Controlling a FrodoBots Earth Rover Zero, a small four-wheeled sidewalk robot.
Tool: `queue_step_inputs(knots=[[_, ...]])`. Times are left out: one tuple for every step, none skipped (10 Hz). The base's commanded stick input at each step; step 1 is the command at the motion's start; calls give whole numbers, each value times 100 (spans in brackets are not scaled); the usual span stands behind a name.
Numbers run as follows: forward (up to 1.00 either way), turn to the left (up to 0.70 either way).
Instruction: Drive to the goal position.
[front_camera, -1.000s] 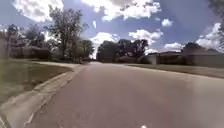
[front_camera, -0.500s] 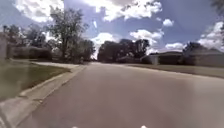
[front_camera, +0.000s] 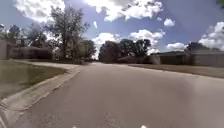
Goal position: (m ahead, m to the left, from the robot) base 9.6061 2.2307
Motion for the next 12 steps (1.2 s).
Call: queue_step_inputs(knots=[[85, 0], [85, 0], [85, 0], [85, 0], [85, 0], [85, 8], [85, 25], [85, 34], [85, 34], [85, 5], [85, 0], [85, 0]])
